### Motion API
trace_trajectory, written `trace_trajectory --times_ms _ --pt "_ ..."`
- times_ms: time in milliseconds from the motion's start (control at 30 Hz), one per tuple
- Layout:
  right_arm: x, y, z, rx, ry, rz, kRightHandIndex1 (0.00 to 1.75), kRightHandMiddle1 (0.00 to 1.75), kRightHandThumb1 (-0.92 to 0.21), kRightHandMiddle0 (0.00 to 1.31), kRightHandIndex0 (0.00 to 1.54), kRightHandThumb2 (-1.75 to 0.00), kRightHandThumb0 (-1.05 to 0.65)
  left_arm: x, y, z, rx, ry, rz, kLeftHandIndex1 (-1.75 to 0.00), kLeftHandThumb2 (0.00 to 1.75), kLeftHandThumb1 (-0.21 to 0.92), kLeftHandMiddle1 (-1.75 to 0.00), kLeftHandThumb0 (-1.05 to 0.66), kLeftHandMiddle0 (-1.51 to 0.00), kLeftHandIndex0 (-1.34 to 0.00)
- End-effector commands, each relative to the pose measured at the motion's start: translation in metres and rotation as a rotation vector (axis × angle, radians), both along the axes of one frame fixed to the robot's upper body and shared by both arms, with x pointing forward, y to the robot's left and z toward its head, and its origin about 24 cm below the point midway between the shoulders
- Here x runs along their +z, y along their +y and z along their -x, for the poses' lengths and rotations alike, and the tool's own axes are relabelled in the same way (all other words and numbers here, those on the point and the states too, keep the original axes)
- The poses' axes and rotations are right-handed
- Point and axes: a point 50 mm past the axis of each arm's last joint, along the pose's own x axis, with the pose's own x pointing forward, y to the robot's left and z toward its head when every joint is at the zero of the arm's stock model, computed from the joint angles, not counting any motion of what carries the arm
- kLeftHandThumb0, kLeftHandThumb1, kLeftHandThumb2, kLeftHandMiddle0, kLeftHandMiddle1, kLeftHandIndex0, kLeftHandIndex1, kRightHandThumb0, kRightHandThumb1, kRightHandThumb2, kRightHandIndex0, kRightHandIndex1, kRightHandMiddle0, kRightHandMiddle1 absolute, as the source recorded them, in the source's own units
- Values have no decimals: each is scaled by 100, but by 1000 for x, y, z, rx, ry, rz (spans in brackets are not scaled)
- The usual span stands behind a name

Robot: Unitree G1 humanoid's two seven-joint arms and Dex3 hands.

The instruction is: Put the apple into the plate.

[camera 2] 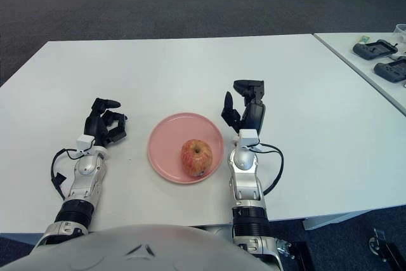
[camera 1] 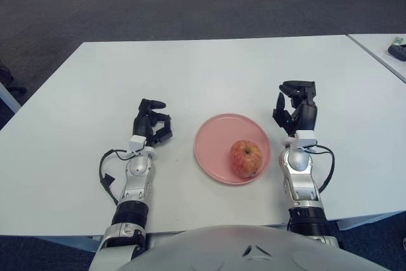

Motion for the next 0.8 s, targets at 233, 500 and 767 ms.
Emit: trace_trajectory --times_ms 233,500,767 --pt "-29 -13 1 -10 119 24 113 175 -76 29 55 -75 -37 -23 1 17 13 123 -4 -175 110 49 -163 -1 -54 -28" --pt "-47 -25 5 8 221 49 116 175 -72 31 58 -80 -37 -22 1 17 14 111 -3 -175 113 46 -167 -1 -53 -29" --pt "-52 -29 6 81 302 160 117 175 -78 27 58 -72 -36 -20 -1 17 15 98 9 -175 111 47 -163 -1 -55 -29"
